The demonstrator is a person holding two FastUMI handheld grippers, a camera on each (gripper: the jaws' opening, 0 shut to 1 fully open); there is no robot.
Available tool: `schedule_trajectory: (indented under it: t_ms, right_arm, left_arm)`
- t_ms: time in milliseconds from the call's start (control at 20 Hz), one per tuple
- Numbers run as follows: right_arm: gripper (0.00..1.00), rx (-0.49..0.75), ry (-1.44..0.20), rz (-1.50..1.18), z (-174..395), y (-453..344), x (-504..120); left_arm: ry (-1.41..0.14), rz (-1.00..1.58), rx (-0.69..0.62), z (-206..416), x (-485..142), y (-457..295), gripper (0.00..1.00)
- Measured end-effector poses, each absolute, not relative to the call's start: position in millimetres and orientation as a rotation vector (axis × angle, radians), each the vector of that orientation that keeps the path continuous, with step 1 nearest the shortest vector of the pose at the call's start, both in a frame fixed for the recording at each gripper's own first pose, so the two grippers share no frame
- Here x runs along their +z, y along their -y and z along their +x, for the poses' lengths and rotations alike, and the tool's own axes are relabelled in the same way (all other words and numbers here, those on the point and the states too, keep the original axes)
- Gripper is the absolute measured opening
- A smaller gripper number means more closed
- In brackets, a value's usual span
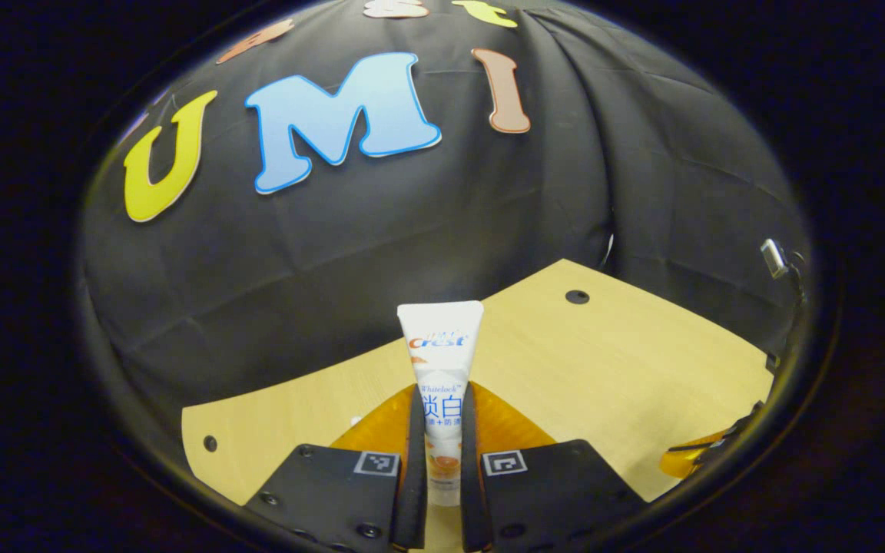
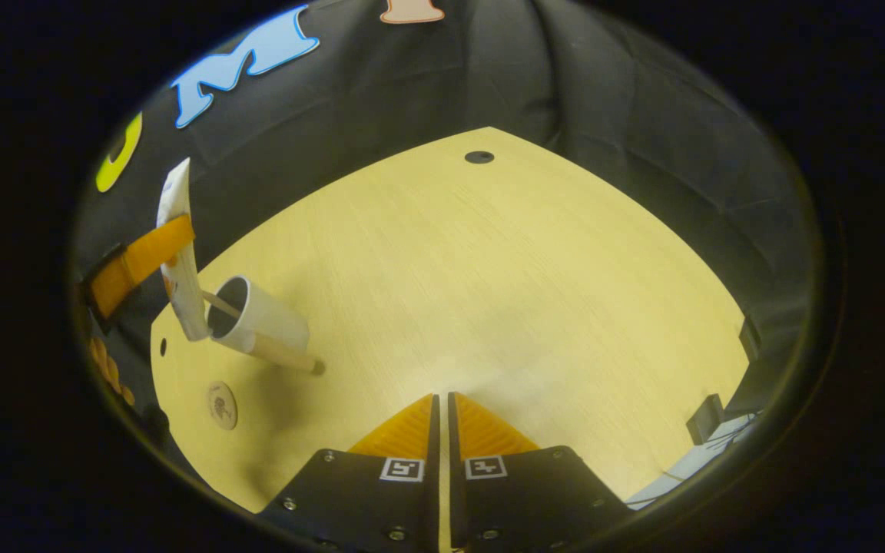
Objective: Put the toothbrush and toothpaste on the desktop into the cup, then pick up the cup and place it on the coaster on the desktop.
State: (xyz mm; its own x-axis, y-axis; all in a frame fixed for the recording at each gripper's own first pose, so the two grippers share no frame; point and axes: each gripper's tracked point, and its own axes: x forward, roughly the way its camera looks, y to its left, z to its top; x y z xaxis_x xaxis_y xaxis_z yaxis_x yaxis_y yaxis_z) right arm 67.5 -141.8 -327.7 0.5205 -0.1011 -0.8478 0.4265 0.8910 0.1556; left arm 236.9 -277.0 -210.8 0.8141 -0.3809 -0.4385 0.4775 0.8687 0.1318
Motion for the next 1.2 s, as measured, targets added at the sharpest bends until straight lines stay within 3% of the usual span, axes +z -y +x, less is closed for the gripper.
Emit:
schedule_trajectory:
  t_ms: [400,500,650,750,800,900,1000,1100,1150,1200]
  right_arm:
    - [0.05,-0.366,-0.986,0.393,62,159,-315]
    - [0.05,-0.371,-0.988,0.399,64,161,-309]
    - [0.05,-0.362,-0.988,0.401,64,159,-307]
    - [0.05,-0.347,-0.989,0.404,65,158,-313]
    - [0.05,-0.338,-0.990,0.403,67,158,-316]
    - [0.05,-0.318,-0.984,0.398,69,157,-317]
    - [0.05,-0.296,-0.976,0.398,71,153,-308]
    - [0.05,-0.272,-0.962,0.397,74,153,-298]
    - [0.05,-0.258,-0.953,0.387,75,154,-291]
    - [0.05,-0.241,-0.943,0.370,77,154,-284]
  left_arm:
    - [-0.455,0.212,-0.423,248,-243,274,0.29]
    - [-0.461,0.205,-0.426,249,-248,274,0.34]
    - [-0.465,0.220,-0.389,250,-248,264,0.54]
    - [-0.444,0.215,-0.376,248,-238,262,0.54]
    - [-0.434,0.216,-0.373,245,-234,261,0.59]
    - [-0.410,0.218,-0.368,241,-222,258,0.49]
    - [-0.399,0.208,-0.364,236,-214,257,0.54]
    - [-0.403,0.188,-0.352,227,-211,252,0.49]
    - [-0.407,0.178,-0.344,221,-210,248,0.54]
    - [-0.412,0.169,-0.335,215,-210,243,0.49]
